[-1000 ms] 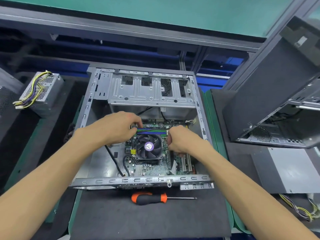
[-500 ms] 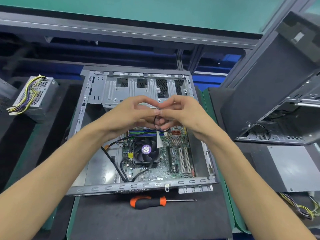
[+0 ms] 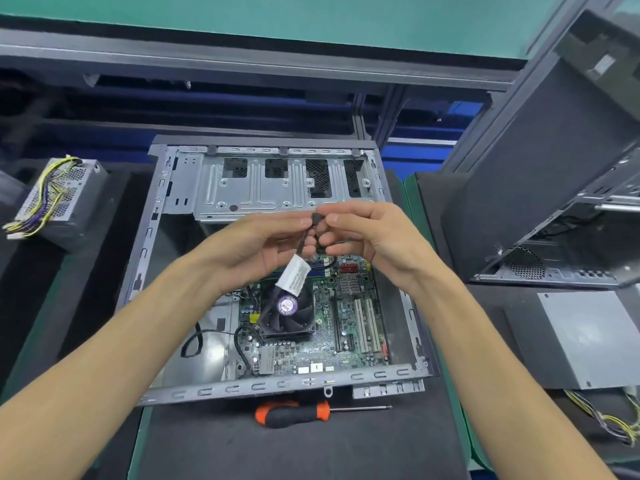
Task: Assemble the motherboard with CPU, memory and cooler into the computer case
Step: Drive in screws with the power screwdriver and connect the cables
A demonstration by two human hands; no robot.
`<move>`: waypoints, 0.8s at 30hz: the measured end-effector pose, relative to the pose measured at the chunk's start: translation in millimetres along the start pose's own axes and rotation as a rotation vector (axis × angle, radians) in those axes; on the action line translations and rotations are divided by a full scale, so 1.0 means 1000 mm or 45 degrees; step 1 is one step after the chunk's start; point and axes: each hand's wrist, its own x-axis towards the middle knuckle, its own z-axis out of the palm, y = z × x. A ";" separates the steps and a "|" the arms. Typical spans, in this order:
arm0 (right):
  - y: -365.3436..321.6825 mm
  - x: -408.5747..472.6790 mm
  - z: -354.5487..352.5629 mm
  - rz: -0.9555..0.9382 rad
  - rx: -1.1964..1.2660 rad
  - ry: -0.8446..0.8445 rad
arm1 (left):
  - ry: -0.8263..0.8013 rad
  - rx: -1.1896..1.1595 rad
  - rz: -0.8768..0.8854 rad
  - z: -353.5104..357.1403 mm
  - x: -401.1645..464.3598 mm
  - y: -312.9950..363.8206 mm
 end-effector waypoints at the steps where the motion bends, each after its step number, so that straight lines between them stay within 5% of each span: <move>1: 0.000 0.000 -0.001 0.003 0.012 0.002 | -0.025 -0.032 -0.012 0.001 0.001 -0.001; 16: 0.000 -0.006 -0.006 -0.035 0.179 -0.084 | -0.235 -0.037 0.184 0.001 0.014 -0.009; 24: -0.003 -0.007 -0.009 0.004 0.052 0.009 | -0.167 0.161 0.250 0.005 0.017 -0.008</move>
